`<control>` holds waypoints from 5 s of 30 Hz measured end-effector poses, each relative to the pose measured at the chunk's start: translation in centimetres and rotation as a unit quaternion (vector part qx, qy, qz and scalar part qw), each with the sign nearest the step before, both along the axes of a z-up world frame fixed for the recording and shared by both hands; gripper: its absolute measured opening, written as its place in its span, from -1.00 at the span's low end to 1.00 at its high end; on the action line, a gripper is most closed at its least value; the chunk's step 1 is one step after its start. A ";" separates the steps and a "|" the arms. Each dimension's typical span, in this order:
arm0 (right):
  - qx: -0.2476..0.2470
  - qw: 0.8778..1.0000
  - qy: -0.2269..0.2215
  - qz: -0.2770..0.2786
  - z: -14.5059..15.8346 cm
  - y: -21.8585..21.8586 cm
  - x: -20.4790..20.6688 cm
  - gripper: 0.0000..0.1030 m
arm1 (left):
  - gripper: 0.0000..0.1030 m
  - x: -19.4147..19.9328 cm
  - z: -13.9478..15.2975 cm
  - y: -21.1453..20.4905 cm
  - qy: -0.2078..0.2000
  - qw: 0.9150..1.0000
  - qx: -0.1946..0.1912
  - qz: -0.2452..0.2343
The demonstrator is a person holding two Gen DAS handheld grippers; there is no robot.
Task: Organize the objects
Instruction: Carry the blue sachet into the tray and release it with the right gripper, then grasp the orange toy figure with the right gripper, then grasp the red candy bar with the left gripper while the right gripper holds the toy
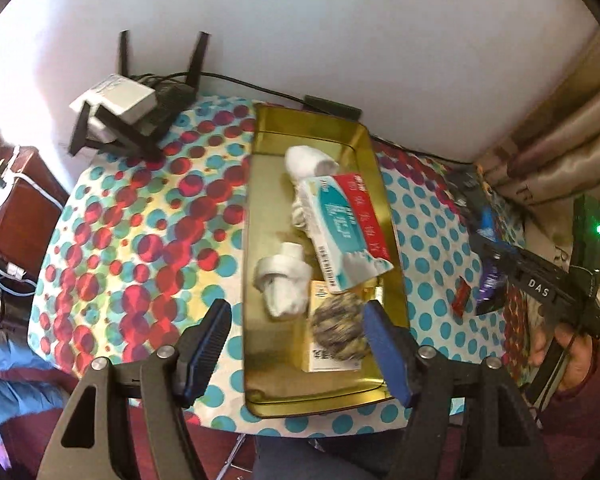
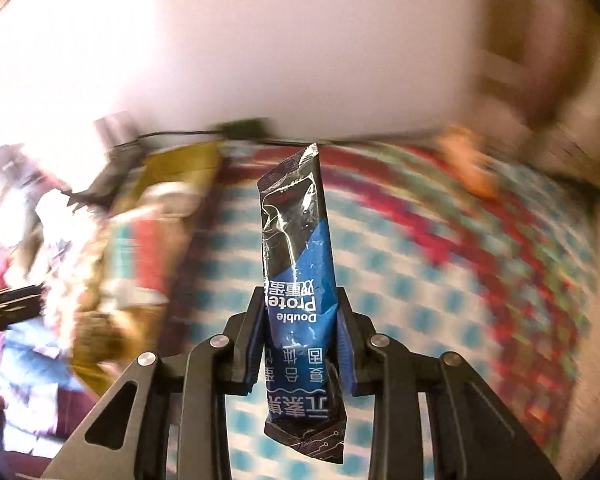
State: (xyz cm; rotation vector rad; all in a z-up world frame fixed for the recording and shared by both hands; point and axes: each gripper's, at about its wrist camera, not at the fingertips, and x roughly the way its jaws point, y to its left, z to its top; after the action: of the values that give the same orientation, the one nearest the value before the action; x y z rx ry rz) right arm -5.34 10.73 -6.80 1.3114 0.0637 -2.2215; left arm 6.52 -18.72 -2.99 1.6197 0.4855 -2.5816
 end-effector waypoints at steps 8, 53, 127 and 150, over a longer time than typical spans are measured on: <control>-0.009 0.989 0.008 0.150 0.8 -13.2 2.3 -0.44 | 0.36 2.2 0.4 -2.5 0.007 0.999 -0.007 0.045; 0.101 0.990 0.081 -0.054 -3.2 9.2 -17.2 0.48 | 0.36 -9.0 -3.5 21.6 -0.001 0.984 -0.073 -0.164; 0.017 0.984 0.018 -0.176 -2.9 20.5 -1.1 0.01 | 0.36 -10.6 -11.0 27.5 -0.073 0.952 -0.071 -0.287; 0.001 0.984 -0.010 -0.180 -3.8 19.9 2.3 0.03 | 0.36 -11.8 -12.7 27.5 -0.085 0.953 -0.056 -0.284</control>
State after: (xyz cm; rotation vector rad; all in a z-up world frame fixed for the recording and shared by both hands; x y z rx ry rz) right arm -3.06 30.63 -10.61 1.4379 -0.1941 -2.5052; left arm -5.27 8.83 -15.70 2.1677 -0.1715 -2.7161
